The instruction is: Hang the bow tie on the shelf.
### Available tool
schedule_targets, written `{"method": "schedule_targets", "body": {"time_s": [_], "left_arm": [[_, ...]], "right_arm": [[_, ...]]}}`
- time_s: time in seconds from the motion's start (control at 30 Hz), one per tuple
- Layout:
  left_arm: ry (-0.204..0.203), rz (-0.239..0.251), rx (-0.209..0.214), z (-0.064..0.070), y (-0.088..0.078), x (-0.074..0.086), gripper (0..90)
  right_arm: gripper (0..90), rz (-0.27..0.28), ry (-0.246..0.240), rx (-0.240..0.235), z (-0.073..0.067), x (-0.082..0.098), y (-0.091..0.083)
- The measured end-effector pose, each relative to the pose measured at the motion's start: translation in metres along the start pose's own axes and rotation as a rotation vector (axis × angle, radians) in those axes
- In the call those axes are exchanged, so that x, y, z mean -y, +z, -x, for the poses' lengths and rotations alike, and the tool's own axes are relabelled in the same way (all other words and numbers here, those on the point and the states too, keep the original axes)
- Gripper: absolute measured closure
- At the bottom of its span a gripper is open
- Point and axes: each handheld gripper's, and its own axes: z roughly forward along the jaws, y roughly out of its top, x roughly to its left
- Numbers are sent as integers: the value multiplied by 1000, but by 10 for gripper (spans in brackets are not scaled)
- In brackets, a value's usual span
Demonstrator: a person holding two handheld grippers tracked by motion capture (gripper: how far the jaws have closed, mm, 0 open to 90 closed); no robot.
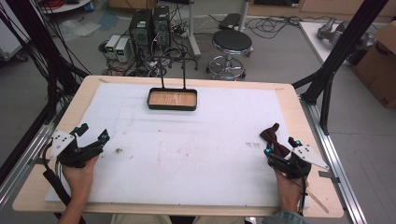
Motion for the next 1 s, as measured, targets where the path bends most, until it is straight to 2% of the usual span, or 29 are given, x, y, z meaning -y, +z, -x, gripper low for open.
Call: {"method": "schedule_targets", "body": {"time_s": [0.2, 0.37, 0.63, 0.77, 0.87, 1.0], "left_arm": [[6, -1, 5, 1, 0, 0, 202], [5, 10, 3, 1, -2, 0, 202], [5, 9, 21, 3, -1, 0, 203], [3, 6, 26, 4, 0, 1, 203], [5, 16, 32, 6, -1, 0, 204], [12, 22, 34, 8, -1, -1, 207]], "right_arm": [[142, -1, -22, 0, 0, 0, 1], [151, -4, -28, 2, -1, 0, 1], [163, -7, -24, 8, 0, 0, 2], [184, -22, -7, 14, 2, 0, 4], [233, -46, -6, 11, 5, -1, 9], [263, -98, 9, 3, 12, -1, 17]]}}
